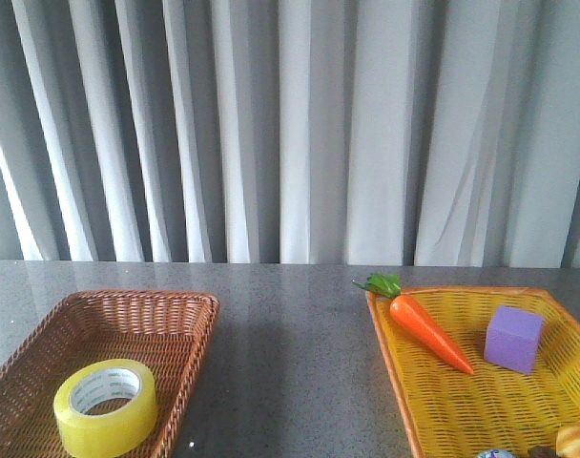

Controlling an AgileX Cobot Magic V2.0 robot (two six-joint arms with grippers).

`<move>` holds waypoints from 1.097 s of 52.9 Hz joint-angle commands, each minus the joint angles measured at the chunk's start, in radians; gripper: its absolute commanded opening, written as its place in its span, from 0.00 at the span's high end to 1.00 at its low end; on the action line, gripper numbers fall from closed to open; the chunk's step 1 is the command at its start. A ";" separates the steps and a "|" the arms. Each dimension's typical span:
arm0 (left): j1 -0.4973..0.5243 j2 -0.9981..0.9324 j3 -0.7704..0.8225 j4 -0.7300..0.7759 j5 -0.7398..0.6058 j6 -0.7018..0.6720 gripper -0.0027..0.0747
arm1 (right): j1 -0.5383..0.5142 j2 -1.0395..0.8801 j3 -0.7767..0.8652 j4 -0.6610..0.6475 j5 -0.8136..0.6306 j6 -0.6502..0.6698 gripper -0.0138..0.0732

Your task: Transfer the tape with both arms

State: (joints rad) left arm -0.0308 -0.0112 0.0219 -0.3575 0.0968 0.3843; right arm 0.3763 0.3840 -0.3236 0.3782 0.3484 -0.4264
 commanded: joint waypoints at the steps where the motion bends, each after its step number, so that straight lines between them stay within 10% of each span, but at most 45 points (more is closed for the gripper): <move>1: 0.000 -0.016 -0.024 0.005 -0.067 0.001 0.97 | -0.007 0.006 -0.025 0.010 -0.063 0.000 0.85; 58: 0.000 -0.016 -0.024 0.320 -0.031 -0.375 0.97 | -0.007 0.006 -0.025 0.010 -0.063 0.000 0.85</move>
State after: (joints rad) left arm -0.0308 -0.0112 0.0260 -0.0354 0.1408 0.0214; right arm 0.3763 0.3840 -0.3236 0.3784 0.3484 -0.4264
